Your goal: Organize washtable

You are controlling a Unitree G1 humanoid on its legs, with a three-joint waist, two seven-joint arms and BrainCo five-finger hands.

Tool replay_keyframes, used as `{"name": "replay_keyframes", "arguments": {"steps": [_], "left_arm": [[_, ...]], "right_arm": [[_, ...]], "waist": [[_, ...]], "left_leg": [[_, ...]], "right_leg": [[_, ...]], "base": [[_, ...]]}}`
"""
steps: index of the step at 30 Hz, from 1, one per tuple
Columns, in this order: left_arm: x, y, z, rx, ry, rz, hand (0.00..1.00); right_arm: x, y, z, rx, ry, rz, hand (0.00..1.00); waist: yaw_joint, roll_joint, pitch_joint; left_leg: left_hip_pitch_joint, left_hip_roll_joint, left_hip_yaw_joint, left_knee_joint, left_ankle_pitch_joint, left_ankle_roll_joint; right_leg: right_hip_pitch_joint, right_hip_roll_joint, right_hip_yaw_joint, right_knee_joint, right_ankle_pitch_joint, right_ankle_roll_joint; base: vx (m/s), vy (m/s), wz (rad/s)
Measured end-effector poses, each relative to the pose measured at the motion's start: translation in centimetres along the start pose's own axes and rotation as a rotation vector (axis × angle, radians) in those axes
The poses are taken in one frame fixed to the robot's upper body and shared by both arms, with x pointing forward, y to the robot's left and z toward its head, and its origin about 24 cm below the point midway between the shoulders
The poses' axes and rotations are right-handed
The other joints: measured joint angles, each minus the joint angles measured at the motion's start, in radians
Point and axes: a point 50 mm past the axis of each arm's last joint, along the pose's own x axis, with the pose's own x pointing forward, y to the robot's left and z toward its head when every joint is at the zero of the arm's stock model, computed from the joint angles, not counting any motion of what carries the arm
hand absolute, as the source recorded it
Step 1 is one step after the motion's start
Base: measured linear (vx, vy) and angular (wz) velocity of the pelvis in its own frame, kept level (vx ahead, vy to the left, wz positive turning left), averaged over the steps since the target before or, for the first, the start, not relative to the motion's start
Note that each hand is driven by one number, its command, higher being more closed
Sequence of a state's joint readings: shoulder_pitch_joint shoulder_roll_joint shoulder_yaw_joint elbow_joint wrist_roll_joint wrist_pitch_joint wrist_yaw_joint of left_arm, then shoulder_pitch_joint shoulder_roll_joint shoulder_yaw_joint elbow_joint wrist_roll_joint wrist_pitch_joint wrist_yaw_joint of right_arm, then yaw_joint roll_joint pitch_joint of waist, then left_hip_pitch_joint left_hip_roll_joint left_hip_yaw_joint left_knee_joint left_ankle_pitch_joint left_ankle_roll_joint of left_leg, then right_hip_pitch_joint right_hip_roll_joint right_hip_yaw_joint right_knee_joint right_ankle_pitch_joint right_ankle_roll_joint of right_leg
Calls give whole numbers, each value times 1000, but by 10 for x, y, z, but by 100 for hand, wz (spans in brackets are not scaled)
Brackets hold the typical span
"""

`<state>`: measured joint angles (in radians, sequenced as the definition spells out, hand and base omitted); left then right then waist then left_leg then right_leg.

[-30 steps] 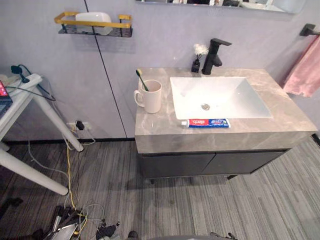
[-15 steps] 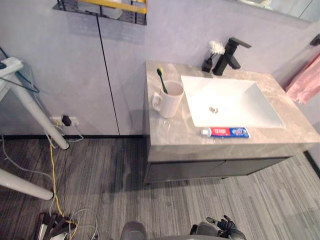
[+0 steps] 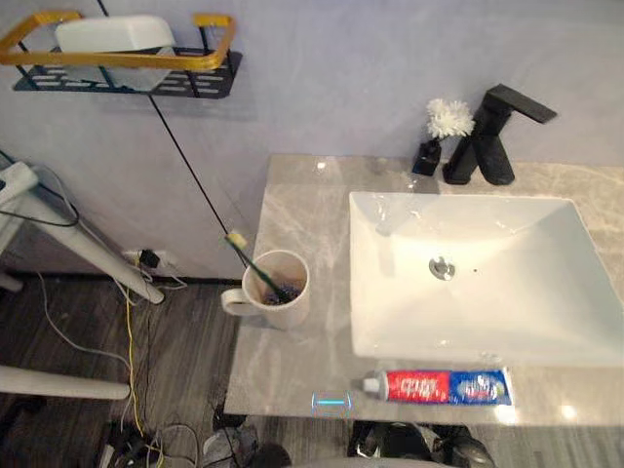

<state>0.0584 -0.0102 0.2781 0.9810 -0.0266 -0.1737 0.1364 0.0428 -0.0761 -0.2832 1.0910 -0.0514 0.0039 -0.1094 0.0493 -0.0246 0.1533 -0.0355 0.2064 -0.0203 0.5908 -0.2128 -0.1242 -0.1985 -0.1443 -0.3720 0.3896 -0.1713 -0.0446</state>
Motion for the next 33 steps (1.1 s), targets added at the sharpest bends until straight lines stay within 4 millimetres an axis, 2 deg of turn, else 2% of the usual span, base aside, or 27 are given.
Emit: {"name": "replay_keyframes", "arguments": {"steps": [2, 3, 4, 6, 9, 11, 13, 16, 18, 22, 26, 28, 29, 30, 31, 32, 33], "left_arm": [[0, 1, 0, 30, -2, -9, 0], [0, 1, -1, 46, 2, -18, 0], [-1, -1, -5, 52, 18, -26, 0], [-3, 4, -15, 59, 56, -14, 0], [-5, 7, -19, 52, 68, -6, 0], [-6, 11, -21, 47, 73, 7, 0], [-6, 17, -23, 40, 81, 25, 0], [-11, 24, -35, 45, 119, 42, 0], [-12, 26, -38, 45, 129, 46, 0], [-11, 27, -36, 31, 125, 54, 0], [-11, 22, -33, 24, 112, 37, 0], [-10, 18, -30, 19, 98, 19, 0], [-10, 17, -30, 17, 98, 16, 0], [-11, 12, -31, 8, 99, 7, 0], [-13, 6, -31, -10, 96, -2, 0], [-13, 8, -31, -18, 94, 4, 0], [-13, 12, -30, -32, 91, 21, 0]], "right_arm": [[-1, -1, -7, -10, 18, -3, 0], [-2, -5, -12, -16, 24, -9, 0], [-2, -10, -11, -28, 5, -21, 0], [-3, -12, -16, -51, 19, -23, 0], [-3, -14, -19, -58, 22, -25, 0], [-4, -16, -22, -61, 32, -29, 0], [-4, -17, -24, -68, 38, -30, 0], [-6, -19, -29, -90, 44, -31, 0], [-5, -19, -28, -98, 40, -29, 0], [-4, -15, -21, -103, 17, -14, 0], [-3, -12, -10, -107, -35, 1, 0], [-2, -10, -2, -105, -55, 4, 0], [-2, -9, -1, -101, -61, 6, 0], [-2, -9, 0, -95, -61, 5, 0], [-2, -13, 2, -79, -62, -7, 0], [-2, -12, -1, -67, -56, -9, 0], [-4, -9, -7, -48, -39, -6, 0]], "waist": [[4, -2, 1], [14, 7, 0], [15, 33, -6], [14, 30, -32], [14, 39, -47], [15, 41, -51], [17, 46, -52], [11, 61, -81], [-11, 64, -85], [-8, 50, -87], [-21, 41, -68], [-27, 46, -66], [-36, 45, -66], [-32, 72, -67], [-27, 72, -65], [-27, 66, -66], [-21, 48, -75]], "left_leg": [[-35, -33, 5, -33, -27, -17], [-58, -56, 2, -112, -19, -15], [-78, -53, 11, -183, 32, 6], [-45, -53, 21, -253, 25, 5], [-22, -60, 8, -363, 26, 6], [-8, -71, -2, -401, 41, 25], [4, -79, -2, -415, 50, 30], [13, -90, -6, -442, 67, 34], [8, -109, -37, -470, 98, 36], [-29, -121, -60, -430, 103, 33], [-59, -127, -27, -295, 24, 37], [-97, -117, 9, -209, -25, 54], [-105, -116, 14, -196, -30, 62], [-114, -96, 40, -210, -35, 76], [-113, -69, 71, -225, -32, 82], [-110, -68, 71, -229, -30, 85], [-101, -67, 71, -237, -20, 87]], "right_leg": [[42, -5, -16, -42, 1, 1], [49, -5, -18, -48, 0, 7], [55, 10, -25, -44, -7, 28], [56, 8, -22, -62, -1, 50], [57, 7, -45, -102, 29, 67], [69, 3, -56, -134, 57, 73], [94, 5, -55, -162, 79, 76], [115, 6, -62, -214, 110, 82], [123, -1, -89, -234, 125, 87], [59, -34, -70, -180, 121, 83], [28, -42, -8, -129, 123, 88], [15, -30, 25, -136, 130, 98], [12, -29, 26, -144, 135, 106], [20, -12, 31, -188, 129, 126], [-3, -13, 41, -65, 104, 109], [-9, -23, 48, 15, 81, 103], [13, -48, 47, 122, 29, 118]], "base": [[137, -56, 14], [42, 22, -7], [21, 61, -11], [-1, 109, 12], [-45, 98, 27], [-36, 91, 21], [-45, 77, 1], [-41, 43, 6], [-29, 10, 36], [-71, -2, -2], [-149, 50, -41], [-198, 97, -59], [-212, 120, -54], [-260, 90, -52], [-235, 75, -47], [-161, 22, -23], [-40, -26, 7]]}}
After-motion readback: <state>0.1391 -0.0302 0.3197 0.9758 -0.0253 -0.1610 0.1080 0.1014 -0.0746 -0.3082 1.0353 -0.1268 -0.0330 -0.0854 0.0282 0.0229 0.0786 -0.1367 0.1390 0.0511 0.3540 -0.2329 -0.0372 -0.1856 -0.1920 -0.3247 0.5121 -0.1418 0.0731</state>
